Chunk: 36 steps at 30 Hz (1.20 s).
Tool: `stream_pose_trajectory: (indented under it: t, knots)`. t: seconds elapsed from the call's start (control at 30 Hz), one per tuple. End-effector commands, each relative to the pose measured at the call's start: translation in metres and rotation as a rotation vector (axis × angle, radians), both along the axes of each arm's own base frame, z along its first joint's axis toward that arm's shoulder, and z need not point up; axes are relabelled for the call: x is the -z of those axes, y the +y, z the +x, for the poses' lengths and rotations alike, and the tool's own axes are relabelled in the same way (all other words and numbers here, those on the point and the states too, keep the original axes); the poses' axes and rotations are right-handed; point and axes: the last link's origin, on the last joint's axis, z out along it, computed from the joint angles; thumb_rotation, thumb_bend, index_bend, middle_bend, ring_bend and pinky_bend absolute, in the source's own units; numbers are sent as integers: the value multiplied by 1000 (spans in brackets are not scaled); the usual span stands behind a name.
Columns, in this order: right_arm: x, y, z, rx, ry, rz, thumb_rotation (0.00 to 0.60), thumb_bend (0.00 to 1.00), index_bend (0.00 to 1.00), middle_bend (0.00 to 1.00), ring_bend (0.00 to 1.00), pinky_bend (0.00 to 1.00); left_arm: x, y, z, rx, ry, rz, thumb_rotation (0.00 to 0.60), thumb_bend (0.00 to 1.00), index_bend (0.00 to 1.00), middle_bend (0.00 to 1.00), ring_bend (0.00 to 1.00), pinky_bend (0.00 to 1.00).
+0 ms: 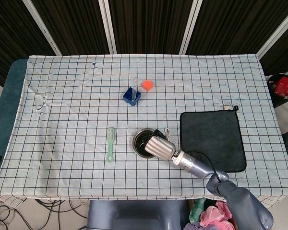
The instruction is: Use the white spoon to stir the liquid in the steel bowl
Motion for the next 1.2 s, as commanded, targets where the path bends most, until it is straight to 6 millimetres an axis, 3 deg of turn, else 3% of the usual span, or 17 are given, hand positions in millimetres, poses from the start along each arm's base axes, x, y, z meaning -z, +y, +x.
stream_pose_trajectory:
  t: [0.03, 0.33, 0.53, 0.87, 1.2]
  knots:
    - [1, -12, 2, 42, -1, -29, 600, 425, 767, 837, 1000, 1000, 0, 0, 0, -1, -1, -1, 600, 245, 97, 27, 0, 0]
    - [-8, -28, -10, 79, 33, -87, 600, 426, 769, 837, 1000, 1000, -1, 0, -1, -2, 0, -2, 600, 245, 97, 27, 0, 0]
    - [-17, -27, -19, 63, 47, -89, 600, 425, 772, 837, 1000, 1000, 0, 0, 0, -4, 3, 1, 600, 244, 97, 27, 0, 0]
    - [-22, -10, -24, -3, 37, -42, 600, 426, 778, 837, 1000, 1000, 0, 0, 0, -5, 6, 4, 600, 244, 97, 27, 0, 0]
    - [-13, 17, -19, -72, 16, 34, 600, 426, 785, 837, 1000, 1000, 0, 0, 0, -4, 4, 4, 600, 245, 97, 27, 0, 0]
